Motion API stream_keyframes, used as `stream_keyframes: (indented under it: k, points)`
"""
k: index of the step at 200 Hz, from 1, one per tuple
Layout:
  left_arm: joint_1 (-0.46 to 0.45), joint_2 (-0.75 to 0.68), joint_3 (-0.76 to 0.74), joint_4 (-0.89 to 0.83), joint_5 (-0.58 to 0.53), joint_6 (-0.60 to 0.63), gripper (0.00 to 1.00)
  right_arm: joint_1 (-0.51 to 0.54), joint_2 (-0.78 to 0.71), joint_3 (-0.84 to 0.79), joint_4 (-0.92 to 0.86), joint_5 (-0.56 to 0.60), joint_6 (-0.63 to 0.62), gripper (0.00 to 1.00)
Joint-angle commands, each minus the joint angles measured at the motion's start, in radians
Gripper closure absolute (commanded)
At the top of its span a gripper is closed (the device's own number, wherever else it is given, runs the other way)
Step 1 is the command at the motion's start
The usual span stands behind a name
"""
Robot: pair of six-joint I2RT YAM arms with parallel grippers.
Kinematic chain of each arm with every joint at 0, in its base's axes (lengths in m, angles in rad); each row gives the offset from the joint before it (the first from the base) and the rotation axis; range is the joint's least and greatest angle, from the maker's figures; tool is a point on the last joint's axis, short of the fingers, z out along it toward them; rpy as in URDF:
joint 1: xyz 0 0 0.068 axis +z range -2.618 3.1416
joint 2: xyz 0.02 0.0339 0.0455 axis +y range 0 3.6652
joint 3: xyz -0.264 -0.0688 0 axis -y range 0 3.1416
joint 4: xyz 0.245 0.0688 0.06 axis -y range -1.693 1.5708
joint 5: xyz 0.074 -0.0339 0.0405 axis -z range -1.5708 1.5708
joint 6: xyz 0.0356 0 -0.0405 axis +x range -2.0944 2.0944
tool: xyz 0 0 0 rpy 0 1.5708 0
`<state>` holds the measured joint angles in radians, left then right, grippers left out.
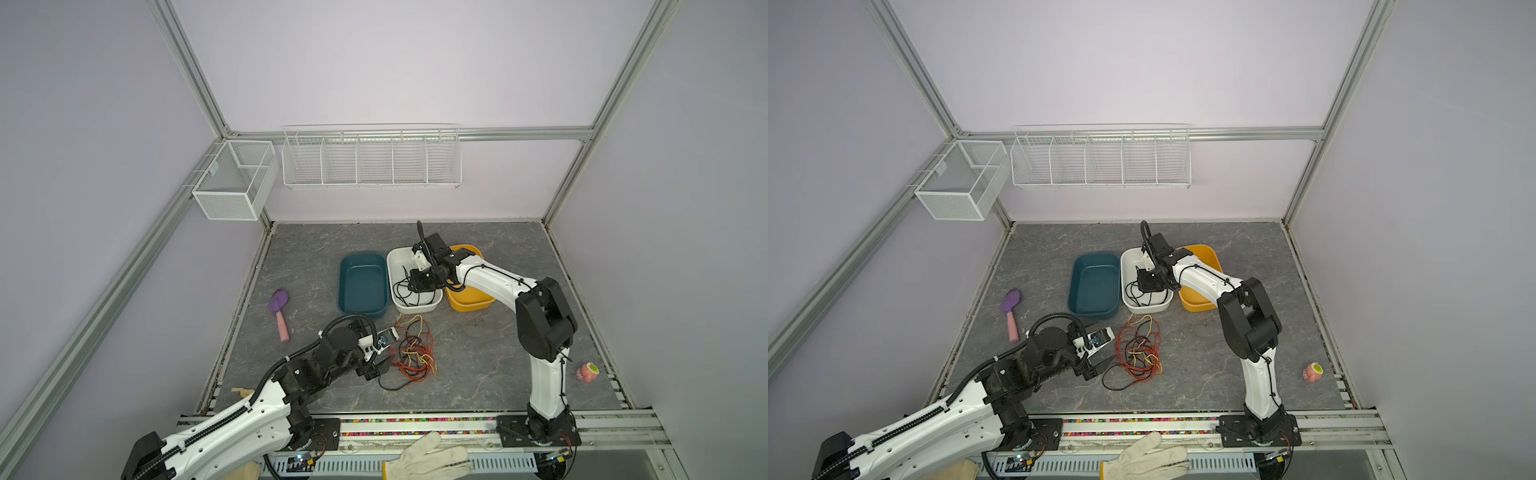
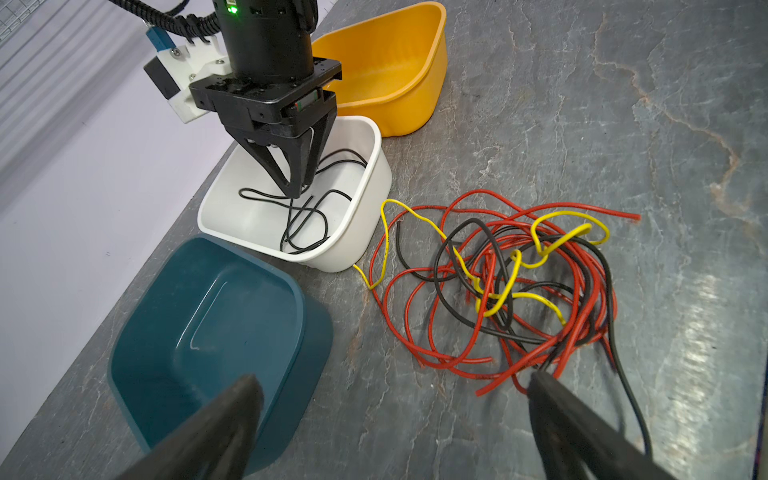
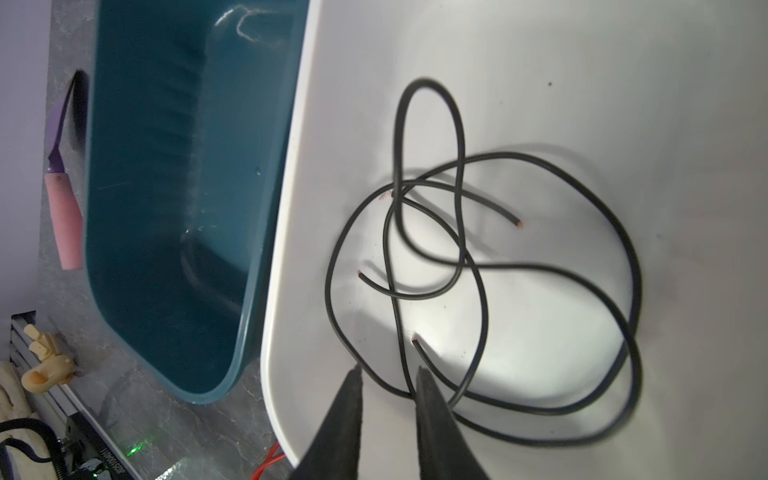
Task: Untangle the cables
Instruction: 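Open the right gripper to drop the black wire in the white tub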
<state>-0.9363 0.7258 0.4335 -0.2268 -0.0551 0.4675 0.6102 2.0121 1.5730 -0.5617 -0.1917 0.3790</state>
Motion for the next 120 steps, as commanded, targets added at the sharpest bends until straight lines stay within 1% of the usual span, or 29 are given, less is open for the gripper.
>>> stream_keyframes:
  k: [1,18,48,60,66,79,83,91,95,99,112,120]
  points:
    - [-0.006,0.001,0.011,-0.008,0.002,-0.01,0.0,-0.004,-0.067,0.018,-0.04,0.017,-0.011,0.62]
    - [-0.006,0.007,0.028,-0.014,0.0,-0.044,0.01,-0.002,-0.113,0.004,-0.035,0.022,-0.021,0.54]
    - [-0.006,0.023,0.066,-0.029,0.015,-0.129,0.01,0.009,-0.232,-0.065,-0.01,0.024,-0.031,0.36]
    - [-0.006,0.067,0.1,-0.061,0.038,-0.155,0.01,0.019,-0.295,-0.116,0.009,0.014,-0.033,0.3]
    - [-0.007,0.079,0.123,-0.078,0.044,-0.162,0.01,0.021,-0.328,-0.147,0.022,0.004,-0.033,0.22]
    - [-0.006,0.096,0.169,-0.115,0.038,-0.18,0.01,0.026,-0.398,-0.219,0.039,-0.018,-0.032,0.11]
    - [-0.006,0.099,0.181,-0.125,0.039,-0.184,0.01,0.028,-0.418,-0.24,0.043,-0.024,-0.033,0.06]
    - [-0.006,0.103,0.201,-0.145,0.053,-0.187,0.01,0.033,-0.459,-0.285,0.045,-0.035,-0.035,0.01]
    - [-0.007,0.106,0.211,-0.156,0.065,-0.189,0.01,0.036,-0.48,-0.306,0.046,-0.04,-0.036,0.0]
    - [-0.007,0.108,0.223,-0.173,0.079,-0.19,0.01,0.038,-0.498,-0.329,0.047,-0.045,-0.037,0.03]
    - [-0.008,0.122,0.257,-0.236,0.107,-0.214,0.0,0.05,-0.558,-0.395,0.048,-0.06,-0.036,0.1]
    - [-0.01,0.135,0.274,-0.269,0.103,-0.236,0.01,0.062,-0.594,-0.435,0.05,-0.063,-0.036,0.12]
